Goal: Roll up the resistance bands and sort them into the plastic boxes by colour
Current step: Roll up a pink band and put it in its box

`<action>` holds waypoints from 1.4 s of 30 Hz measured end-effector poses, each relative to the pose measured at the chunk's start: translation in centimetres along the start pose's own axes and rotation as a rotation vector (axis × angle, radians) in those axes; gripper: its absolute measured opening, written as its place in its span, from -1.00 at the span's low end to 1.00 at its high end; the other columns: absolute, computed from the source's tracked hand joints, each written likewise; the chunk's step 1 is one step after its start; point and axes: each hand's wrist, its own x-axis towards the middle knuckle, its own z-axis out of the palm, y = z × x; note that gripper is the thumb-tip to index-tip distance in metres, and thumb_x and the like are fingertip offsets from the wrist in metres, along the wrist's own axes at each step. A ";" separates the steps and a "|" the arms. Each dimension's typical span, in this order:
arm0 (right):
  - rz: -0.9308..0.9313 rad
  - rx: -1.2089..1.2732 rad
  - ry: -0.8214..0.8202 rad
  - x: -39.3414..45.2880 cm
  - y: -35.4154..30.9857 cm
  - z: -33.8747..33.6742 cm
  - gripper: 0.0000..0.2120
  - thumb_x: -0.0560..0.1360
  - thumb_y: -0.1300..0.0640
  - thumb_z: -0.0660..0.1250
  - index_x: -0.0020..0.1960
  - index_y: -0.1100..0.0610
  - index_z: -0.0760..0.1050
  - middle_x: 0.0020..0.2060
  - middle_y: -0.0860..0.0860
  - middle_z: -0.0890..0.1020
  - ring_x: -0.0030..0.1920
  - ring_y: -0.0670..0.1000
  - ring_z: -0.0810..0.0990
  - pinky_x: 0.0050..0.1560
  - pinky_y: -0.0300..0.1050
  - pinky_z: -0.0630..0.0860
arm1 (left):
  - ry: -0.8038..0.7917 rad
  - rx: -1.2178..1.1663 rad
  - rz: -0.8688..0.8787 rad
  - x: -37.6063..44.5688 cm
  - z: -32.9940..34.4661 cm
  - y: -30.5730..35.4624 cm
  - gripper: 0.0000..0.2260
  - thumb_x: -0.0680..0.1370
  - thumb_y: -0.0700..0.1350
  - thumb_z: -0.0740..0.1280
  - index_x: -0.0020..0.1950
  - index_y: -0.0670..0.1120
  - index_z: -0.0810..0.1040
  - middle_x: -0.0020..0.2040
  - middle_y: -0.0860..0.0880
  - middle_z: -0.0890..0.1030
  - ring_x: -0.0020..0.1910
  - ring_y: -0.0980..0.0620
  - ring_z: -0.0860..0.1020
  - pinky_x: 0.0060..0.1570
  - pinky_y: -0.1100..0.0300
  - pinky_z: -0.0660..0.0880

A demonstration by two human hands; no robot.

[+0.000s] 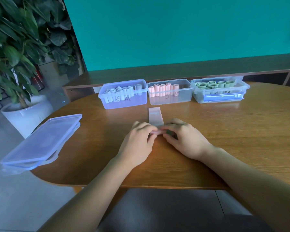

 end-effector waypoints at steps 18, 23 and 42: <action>-0.024 0.037 -0.028 1.0 0.6 0.3 -0.67 0.62 0.05 0.28 0.33 -0.22 0.52 0.16 -0.24 0.50 0.00 -0.19 0.49 -0.01 -0.13 0.57 | -0.006 0.004 -0.038 1.2 0.6 -0.8 -0.80 0.61 -0.05 0.35 0.23 0.01 0.59 0.14 0.13 0.56 0.19 0.11 0.39 0.11 0.26 0.37; 0.010 0.007 -0.034 1.6 1.0 0.5 -0.68 0.62 0.03 0.27 0.35 -0.18 0.51 0.22 -0.22 0.51 0.09 -0.13 0.54 0.01 -0.09 0.58 | 0.020 0.021 -0.013 1.6 0.8 -1.1 -0.81 0.62 -0.07 0.34 0.22 -0.01 0.61 0.12 0.10 0.58 0.16 0.07 0.40 0.13 0.24 0.38; 0.042 -0.018 -0.043 3.5 1.6 0.7 -0.67 0.62 0.03 0.27 0.36 -0.18 0.50 0.20 -0.21 0.50 -0.02 -0.21 0.44 -0.03 -0.14 0.55 | 0.008 -0.009 -0.016 3.2 1.4 -1.9 -0.80 0.60 -0.11 0.34 0.21 0.06 0.60 0.12 0.12 0.59 0.16 0.06 0.39 0.15 0.20 0.38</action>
